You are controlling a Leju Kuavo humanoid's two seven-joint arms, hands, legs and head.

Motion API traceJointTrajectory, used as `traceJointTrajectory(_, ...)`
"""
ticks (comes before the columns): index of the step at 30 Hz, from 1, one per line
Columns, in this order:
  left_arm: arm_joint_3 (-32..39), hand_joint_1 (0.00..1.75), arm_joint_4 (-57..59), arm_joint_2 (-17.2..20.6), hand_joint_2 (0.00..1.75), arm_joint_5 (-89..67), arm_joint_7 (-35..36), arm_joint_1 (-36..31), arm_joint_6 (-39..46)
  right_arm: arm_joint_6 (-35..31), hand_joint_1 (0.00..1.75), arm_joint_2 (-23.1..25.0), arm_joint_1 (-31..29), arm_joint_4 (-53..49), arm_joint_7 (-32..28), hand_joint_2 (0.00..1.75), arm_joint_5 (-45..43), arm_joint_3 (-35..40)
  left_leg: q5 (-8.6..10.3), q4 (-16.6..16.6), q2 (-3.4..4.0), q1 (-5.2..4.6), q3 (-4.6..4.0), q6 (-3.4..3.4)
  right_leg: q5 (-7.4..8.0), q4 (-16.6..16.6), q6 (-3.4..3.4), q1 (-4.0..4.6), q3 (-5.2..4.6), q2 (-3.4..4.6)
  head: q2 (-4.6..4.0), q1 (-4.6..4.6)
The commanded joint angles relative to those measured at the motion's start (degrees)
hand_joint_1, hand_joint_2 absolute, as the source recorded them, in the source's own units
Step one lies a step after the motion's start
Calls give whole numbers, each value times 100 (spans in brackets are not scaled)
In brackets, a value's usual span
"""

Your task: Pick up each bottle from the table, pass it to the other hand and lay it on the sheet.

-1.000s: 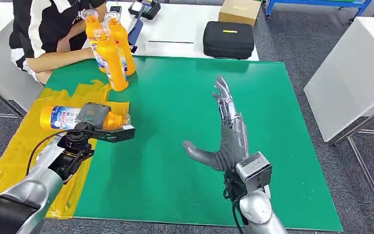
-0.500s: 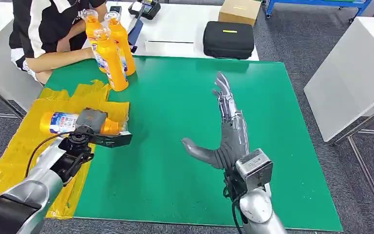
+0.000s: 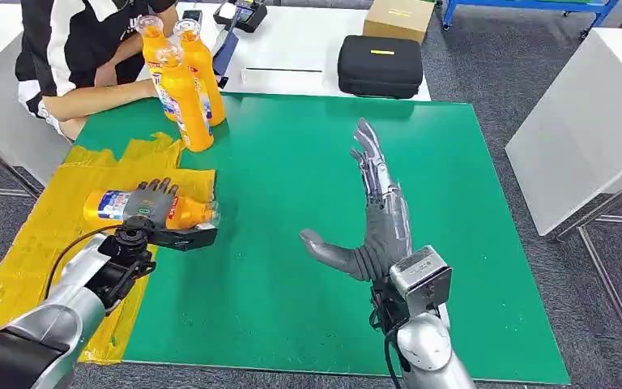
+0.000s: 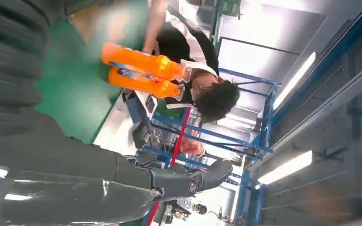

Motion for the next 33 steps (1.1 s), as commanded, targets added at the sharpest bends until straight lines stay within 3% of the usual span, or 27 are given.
traceJointTrajectory(1,-1369,0,-16,-12,0,-61,1162,-212,759,-5,0,106,-25,5,107,175,98,-170,-19,7,-12,2,31,4,-20,8,-35,5,31,-5,0,-2)
traceJointTrajectory(4,-2472,0,-211,20,0,-61,2013,-341,1029,-25,0,112,28,-12,117,175,155,-205,-9,5,-14,2,14,3,-12,4,-25,5,14,-9,0,0)
traceJointTrajectory(11,-3052,0,-790,42,0,-61,2600,-465,1309,-169,0,51,225,-106,78,175,236,-314,-11,6,-18,4,16,3,-14,4,-29,7,20,-12,0,-2)
traceJointTrajectory(15,-3668,0,-1999,370,0,-61,3183,-519,1459,-277,0,-2,324,-158,12,175,220,-351,-10,8,-20,4,10,2,-13,6,-27,7,14,-15,0,-2)
traceJointTrajectory(21,-3743,0,-2294,488,0,-61,3296,-504,1536,-292,0,-9,313,-160,6,175,206,-346,-12,5,-5,2,16,3,-9,4,-24,5,17,0,0,-2)
traceJointTrajectory(23,-3814,0,-2757,639,0,-61,3445,-528,2084,-337,0,-22,320,-171,5,175,133,-342,-13,6,-1,2,19,3,-9,5,-27,5,17,4,0,-2)
traceJointTrajectory(24,-3784,0,-3322,831,0,-61,3445,-591,2331,-415,0,-32,332,-190,-4,175,88,-337,-23,13,-3,3,30,4,-19,12,-40,7,28,5,0,-2)
traceJointTrajectory(27,-3068,0,-4409,826,0,-61,3179,-28,2922,-621,0,-56,392,-262,4,175,126,-348,-14,7,-7,2,15,2,-13,9,-29,6,13,-2,0,-2)
traceJointTrajectory(28,-1822,0,-4847,437,0,186,1910,630,3545,-746,0,-62,466,-336,21,175,179,-381,-23,11,-13,2,28,3,-23,13,-37,6,26,-6,0,-4)
traceJointTrajectory(30,-685,0,-5438,0,0,-61,721,1246,3982,-831,0,-101,545,-382,25,175,193,-407,-20,-5,-14,-4,39,8,-21,-6,-28,-1,44,-9,0,2)
traceJointTrajectory(33,-406,0,-5687,-116,0,-61,382,1463,3982,-859,0,-112,577,-402,26,175,199,-425,-17,4,2,-3,14,4,-10,-1,-18,-1,13,5,0,0)
